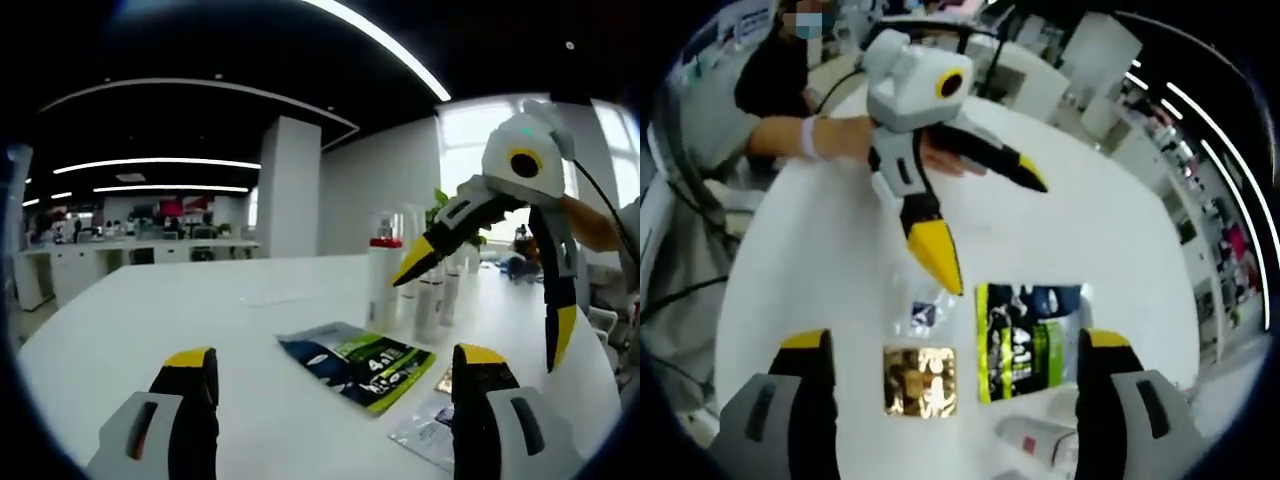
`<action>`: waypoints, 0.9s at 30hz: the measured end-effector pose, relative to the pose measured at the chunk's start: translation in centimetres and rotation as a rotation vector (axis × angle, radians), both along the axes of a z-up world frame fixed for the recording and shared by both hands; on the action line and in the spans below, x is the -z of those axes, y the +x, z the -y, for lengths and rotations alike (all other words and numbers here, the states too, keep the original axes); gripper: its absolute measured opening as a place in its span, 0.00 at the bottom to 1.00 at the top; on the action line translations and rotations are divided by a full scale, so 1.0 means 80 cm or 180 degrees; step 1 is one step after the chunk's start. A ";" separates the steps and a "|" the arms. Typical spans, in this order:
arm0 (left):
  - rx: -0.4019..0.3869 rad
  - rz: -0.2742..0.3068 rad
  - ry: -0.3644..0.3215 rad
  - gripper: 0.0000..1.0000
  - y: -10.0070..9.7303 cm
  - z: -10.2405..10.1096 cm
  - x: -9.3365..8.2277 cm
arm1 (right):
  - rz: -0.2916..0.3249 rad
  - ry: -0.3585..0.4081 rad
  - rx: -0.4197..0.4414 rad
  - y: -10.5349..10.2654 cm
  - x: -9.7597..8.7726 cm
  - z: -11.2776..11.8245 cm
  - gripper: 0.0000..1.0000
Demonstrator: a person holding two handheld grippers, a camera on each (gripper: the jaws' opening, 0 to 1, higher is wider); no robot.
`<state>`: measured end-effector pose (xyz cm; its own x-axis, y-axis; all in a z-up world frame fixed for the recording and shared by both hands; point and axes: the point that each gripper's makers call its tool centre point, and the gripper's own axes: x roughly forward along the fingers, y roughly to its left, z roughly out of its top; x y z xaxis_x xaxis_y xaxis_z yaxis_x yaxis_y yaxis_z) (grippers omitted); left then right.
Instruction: Arrange the skincare products in the storage area until every visible bottle or jar stands upright without overlapping.
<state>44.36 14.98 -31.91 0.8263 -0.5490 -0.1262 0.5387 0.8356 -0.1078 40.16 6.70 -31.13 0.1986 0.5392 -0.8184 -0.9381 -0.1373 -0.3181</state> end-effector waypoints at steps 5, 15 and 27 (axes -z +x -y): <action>-0.0027 0.0108 0.0023 0.99 -0.001 -0.002 -0.008 | 0.0365 0.0601 -0.0008 0.015 -0.043 -0.017 1.00; -0.0294 0.0126 -0.0090 0.99 0.007 -0.025 -0.014 | 0.0617 0.1741 0.0187 0.027 -0.127 0.004 1.00; -0.0298 0.0194 -0.0272 0.99 0.009 -0.026 -0.030 | 0.0658 0.2484 0.0438 0.056 -0.135 0.096 1.00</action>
<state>45.09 17.07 -29.54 0.8791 -0.4757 -0.0303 0.4666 0.8717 -0.1500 44.64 -0.99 -20.35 0.4102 0.8983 -0.1572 -0.8423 0.3072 -0.4429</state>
